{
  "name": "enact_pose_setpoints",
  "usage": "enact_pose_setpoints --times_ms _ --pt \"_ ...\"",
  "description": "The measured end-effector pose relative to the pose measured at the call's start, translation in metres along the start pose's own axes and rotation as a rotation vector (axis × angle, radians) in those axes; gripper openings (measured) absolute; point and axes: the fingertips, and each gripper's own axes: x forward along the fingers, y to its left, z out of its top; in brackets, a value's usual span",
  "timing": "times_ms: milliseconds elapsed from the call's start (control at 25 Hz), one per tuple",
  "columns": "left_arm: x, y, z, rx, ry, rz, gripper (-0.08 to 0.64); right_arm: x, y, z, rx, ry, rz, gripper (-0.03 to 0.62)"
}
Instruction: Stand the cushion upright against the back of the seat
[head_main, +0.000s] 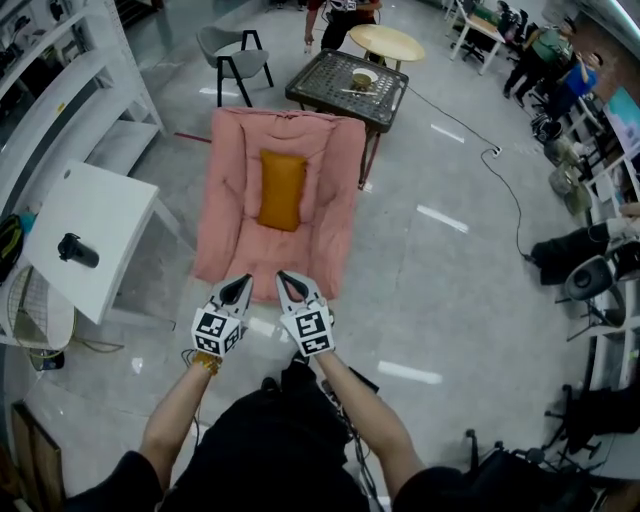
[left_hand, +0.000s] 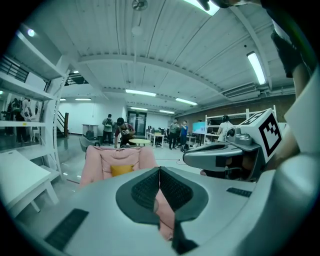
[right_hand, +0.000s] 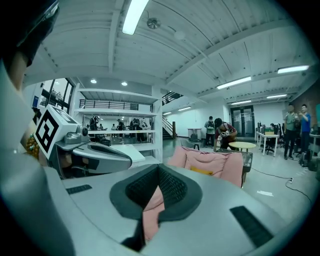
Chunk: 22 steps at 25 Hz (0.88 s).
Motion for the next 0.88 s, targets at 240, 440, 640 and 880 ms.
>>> enact_pose_setpoints --times_ms 240,440,640,880 --pt "-0.056 -0.008 -0.005 -0.009 -0.03 -0.01 0.014 -0.025 0.051 0.0 -0.025 0.005 -0.025 0.015" --pt "-0.104 -0.024 -0.007 -0.007 -0.059 -0.018 0.014 -0.055 0.091 0.01 -0.011 -0.017 -0.064 0.015" --pt "-0.14 -0.039 -0.002 0.014 -0.128 0.001 0.012 -0.078 0.124 0.017 -0.056 -0.055 -0.062 0.015" --pt "-0.158 -0.055 0.003 0.018 -0.163 0.031 0.012 -0.102 0.142 0.04 -0.068 -0.116 -0.018 0.015"
